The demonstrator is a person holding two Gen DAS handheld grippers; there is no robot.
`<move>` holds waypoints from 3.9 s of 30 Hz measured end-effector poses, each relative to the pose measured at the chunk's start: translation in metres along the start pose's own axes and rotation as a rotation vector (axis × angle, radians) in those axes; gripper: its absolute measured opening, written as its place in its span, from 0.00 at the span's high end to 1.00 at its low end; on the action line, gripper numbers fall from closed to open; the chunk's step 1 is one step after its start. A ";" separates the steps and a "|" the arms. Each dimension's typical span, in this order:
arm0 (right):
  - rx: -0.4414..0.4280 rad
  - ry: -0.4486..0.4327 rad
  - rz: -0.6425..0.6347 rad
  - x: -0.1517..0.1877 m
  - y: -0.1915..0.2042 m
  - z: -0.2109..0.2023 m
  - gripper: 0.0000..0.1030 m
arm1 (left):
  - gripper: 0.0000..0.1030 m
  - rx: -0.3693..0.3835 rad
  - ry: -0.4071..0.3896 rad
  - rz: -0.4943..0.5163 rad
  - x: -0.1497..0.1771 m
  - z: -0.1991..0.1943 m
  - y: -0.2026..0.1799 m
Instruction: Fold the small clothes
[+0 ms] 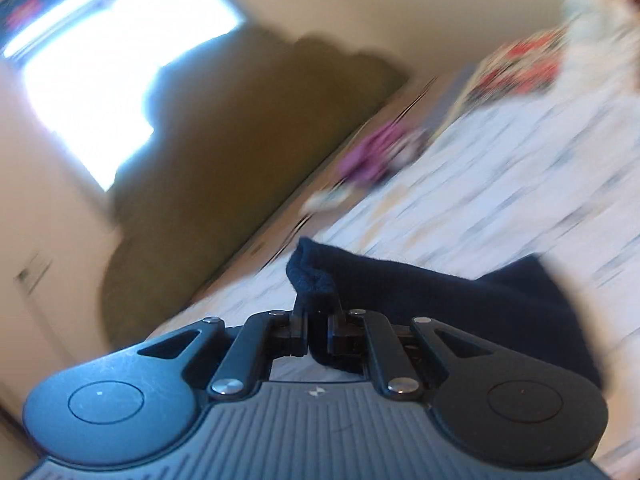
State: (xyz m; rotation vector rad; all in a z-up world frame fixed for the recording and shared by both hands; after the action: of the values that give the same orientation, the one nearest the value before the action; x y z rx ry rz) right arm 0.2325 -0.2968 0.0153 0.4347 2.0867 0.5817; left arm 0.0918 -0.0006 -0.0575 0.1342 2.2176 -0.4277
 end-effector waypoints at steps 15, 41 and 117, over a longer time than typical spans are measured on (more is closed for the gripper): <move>-0.031 0.150 -0.061 0.097 0.033 0.011 0.59 | 0.00 0.015 -0.007 -0.016 -0.001 -0.001 0.002; 0.013 0.071 0.011 0.112 -0.049 -0.018 0.49 | 0.96 0.137 0.169 -0.318 -0.124 0.122 0.024; 0.265 0.058 -0.485 0.056 0.003 0.094 0.26 | 0.95 -0.553 -0.328 -0.728 -0.125 -0.077 0.370</move>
State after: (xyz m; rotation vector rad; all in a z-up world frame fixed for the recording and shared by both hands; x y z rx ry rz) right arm 0.2820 -0.2430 -0.0666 0.0479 2.2264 0.0327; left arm 0.2027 0.3789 -0.0117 -0.9872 1.9148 -0.1789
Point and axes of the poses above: each gripper's, at about its wrist camera, not at the fingertips, and z roughly the way its jaws point, y to its left, x to its underside, the point moved 2 cm from there along z, roughly the way its jaws point, and after that the axes turned 12 degrees about x, right-handed, at the moved point
